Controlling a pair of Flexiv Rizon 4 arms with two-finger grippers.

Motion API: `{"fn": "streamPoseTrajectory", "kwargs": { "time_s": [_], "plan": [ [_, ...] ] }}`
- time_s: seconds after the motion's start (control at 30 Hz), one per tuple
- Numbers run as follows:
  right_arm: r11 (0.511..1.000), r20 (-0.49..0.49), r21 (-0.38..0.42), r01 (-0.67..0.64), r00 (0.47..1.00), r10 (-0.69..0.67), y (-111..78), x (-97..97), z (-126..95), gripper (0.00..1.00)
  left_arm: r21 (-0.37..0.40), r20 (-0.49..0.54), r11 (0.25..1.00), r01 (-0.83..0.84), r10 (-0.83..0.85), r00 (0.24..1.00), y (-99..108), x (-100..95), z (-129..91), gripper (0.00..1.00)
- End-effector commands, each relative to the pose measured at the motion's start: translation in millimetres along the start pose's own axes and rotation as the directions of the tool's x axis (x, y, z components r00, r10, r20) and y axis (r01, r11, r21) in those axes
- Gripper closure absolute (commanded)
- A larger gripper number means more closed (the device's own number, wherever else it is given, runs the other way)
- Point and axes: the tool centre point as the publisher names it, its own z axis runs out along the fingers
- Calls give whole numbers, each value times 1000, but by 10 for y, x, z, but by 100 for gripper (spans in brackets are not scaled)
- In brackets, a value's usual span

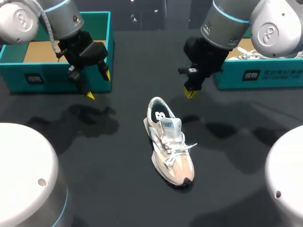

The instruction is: Take the shoe out of the shoebox, open the shoe tongue, remove and reinsert the insole, then place the shoe into the shoebox

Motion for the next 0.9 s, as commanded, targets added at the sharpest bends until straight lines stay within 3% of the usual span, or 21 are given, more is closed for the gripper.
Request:
{"fn": "streamPoseTrajectory", "kwargs": {
  "time_s": [0.03,0.23,0.4,0.8,0.9],
  "plan": [
    [1000,73,-27,2,997,0,44,270,123,100,8,-7,999,-47,48,999,101,44,-112,0],
    [997,166,-74,10,986,2,68,611,316,100,-27,-8,993,-111,111,994,262,111,-266,0],
    [996,355,-92,-8,934,40,26,752,442,100,-53,-5,988,-144,144,990,352,144,-372,0],
    [996,355,-92,-8,934,40,26,752,442,100,-53,-5,988,-144,144,990,352,144,-372,0],
    [995,367,-98,27,930,11,79,759,589,100,-53,-5,988,-144,144,990,352,144,-372,0]
  ]
}}
